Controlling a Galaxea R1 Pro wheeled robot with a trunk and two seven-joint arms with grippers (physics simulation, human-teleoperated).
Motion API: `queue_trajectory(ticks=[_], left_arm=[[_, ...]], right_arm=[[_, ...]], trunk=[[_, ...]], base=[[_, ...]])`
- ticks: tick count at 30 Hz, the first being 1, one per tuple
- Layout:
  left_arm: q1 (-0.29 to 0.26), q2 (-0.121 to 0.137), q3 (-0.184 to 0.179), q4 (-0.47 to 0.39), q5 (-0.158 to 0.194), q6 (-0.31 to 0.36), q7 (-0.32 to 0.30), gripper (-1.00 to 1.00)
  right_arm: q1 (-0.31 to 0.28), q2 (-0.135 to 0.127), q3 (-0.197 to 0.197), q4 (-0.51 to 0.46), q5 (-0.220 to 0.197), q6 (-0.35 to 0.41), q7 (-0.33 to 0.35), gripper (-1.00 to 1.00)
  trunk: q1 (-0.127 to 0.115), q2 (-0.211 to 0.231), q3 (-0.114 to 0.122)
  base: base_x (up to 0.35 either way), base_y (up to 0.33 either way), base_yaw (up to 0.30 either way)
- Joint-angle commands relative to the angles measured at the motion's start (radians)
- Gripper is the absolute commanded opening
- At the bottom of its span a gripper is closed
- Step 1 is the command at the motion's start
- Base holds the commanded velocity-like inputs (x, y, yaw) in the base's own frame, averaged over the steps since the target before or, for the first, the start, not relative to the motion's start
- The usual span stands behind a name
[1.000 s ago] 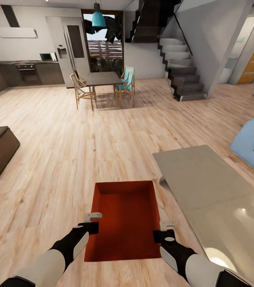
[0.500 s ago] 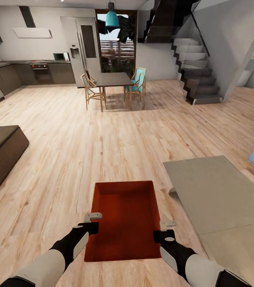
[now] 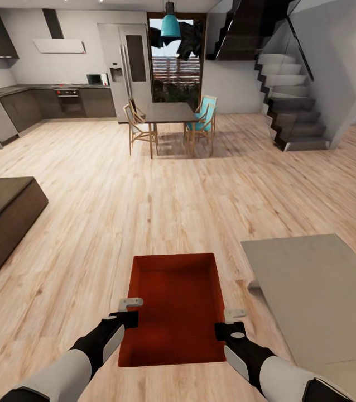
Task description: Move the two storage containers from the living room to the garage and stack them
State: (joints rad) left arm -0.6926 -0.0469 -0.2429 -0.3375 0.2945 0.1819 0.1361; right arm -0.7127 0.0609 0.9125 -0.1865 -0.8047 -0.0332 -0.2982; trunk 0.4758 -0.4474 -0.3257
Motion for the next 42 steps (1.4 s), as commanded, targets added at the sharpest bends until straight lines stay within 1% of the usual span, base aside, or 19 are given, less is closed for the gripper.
queue_trajectory(ticks=[1, 42], left_arm=[[-0.001, 0.01, -0.026, -0.006, 0.007, 0.005, 0.014, -1.0], [-0.001, 0.013, -0.024, -0.005, 0.009, 0.005, 0.014, -1.0]], right_arm=[[-0.001, -0.004, 0.011, 0.004, -0.033, -0.002, -0.003, -1.0], [-0.001, -0.004, 0.011, 0.004, -0.033, -0.002, -0.002, -1.0]], trunk=[[0.001, -0.002, -0.002], [0.001, -0.002, -0.002]], base=[[0.324, 0.0, 0.001], [0.324, 0.0, 0.0]])
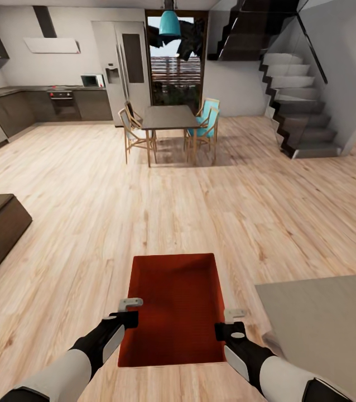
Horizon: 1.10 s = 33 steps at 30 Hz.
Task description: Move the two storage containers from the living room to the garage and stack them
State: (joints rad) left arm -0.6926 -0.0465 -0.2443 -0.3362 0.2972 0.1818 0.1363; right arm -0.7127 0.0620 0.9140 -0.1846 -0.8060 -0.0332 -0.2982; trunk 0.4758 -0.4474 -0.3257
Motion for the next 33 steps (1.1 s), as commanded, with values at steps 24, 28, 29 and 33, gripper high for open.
queue_trajectory(ticks=[24, 28, 29, 33], left_arm=[[-0.001, 0.013, -0.023, -0.006, 0.007, 0.004, 0.014, -1.0], [-0.001, 0.013, -0.023, -0.006, 0.007, 0.004, 0.014, -1.0], [-0.001, 0.013, -0.023, -0.006, 0.007, 0.005, 0.014, -1.0], [-0.001, 0.013, -0.023, -0.006, 0.007, 0.005, 0.014, -1.0]], right_arm=[[-0.001, -0.004, 0.01, 0.002, -0.032, -0.002, -0.002, -1.0], [-0.001, -0.004, 0.011, 0.002, -0.032, -0.002, -0.002, -1.0], [-0.001, -0.004, 0.01, 0.002, -0.032, -0.002, -0.002, -1.0], [-0.001, -0.004, 0.01, 0.002, -0.032, -0.002, -0.002, -1.0]], trunk=[[0.001, -0.002, -0.002], [0.001, -0.002, -0.002], [0.001, -0.002, -0.002], [0.001, -0.002, -0.002]], base=[[0.324, 0.0, 0.0], [0.324, 0.0, 0.0], [0.324, 0.0, 0.0], [0.324, 0.0, 0.0]])
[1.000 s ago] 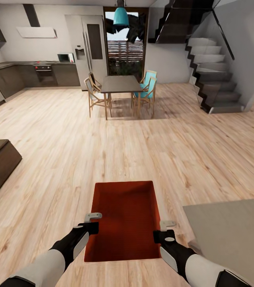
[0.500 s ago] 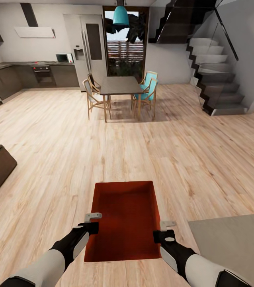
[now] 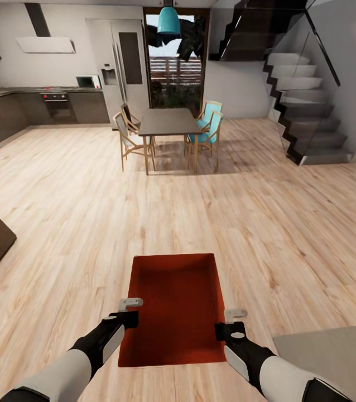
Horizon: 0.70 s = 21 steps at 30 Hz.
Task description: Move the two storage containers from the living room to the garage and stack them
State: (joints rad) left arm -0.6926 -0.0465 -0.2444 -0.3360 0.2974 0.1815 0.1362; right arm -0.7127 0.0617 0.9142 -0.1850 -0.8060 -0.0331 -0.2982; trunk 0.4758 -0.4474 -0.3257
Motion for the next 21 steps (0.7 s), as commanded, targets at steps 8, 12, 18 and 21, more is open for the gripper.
queue_trajectory(ticks=[8, 12, 18, 21], left_arm=[[-0.001, 0.014, -0.022, -0.006, 0.006, 0.004, 0.014, -1.0], [-0.001, 0.014, -0.023, -0.006, 0.006, 0.005, 0.014, -1.0], [-0.001, 0.014, -0.022, -0.006, 0.006, 0.005, 0.014, -1.0], [-0.001, 0.014, -0.022, -0.006, 0.006, 0.005, 0.014, -1.0]], right_arm=[[-0.001, -0.003, 0.011, 0.002, -0.032, -0.002, -0.003, -1.0], [-0.001, -0.003, 0.011, 0.002, -0.032, -0.002, -0.003, -1.0], [-0.001, -0.003, 0.011, 0.002, -0.032, -0.002, -0.003, -1.0], [-0.001, -0.003, 0.011, 0.002, -0.032, -0.002, -0.002, -1.0]], trunk=[[0.001, -0.002, -0.002], [0.001, -0.002, -0.002], [0.001, -0.002, -0.002], [0.001, -0.002, -0.002]], base=[[0.324, 0.0, 0.0], [0.324, 0.0, 0.0], [0.324, 0.0, 0.0], [0.324, 0.0, 0.0]])
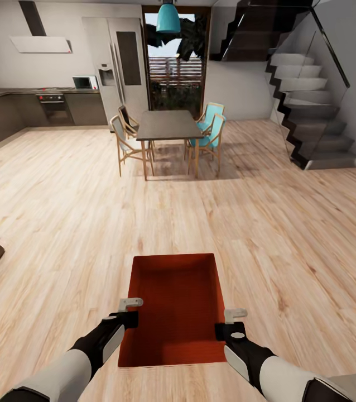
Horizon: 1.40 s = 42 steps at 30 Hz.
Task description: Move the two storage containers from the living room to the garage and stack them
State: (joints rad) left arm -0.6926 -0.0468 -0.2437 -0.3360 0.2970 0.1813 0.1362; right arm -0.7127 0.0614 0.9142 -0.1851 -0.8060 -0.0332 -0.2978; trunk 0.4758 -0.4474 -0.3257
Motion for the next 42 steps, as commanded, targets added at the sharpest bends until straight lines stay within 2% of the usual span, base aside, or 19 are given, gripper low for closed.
queue_trajectory(ticks=[1, 42], left_arm=[[-0.001, 0.015, -0.022, -0.006, 0.007, 0.005, 0.014, -1.0], [-0.001, 0.015, -0.023, -0.006, 0.007, 0.005, 0.014, -1.0]], right_arm=[[-0.001, -0.003, 0.011, 0.003, -0.032, -0.002, -0.002, -1.0], [-0.001, -0.003, 0.011, 0.003, -0.032, -0.002, -0.001, -1.0]], trunk=[[0.001, -0.002, -0.002], [0.001, -0.002, -0.002]], base=[[0.324, 0.0, 0.0], [0.324, 0.0, 0.0]])
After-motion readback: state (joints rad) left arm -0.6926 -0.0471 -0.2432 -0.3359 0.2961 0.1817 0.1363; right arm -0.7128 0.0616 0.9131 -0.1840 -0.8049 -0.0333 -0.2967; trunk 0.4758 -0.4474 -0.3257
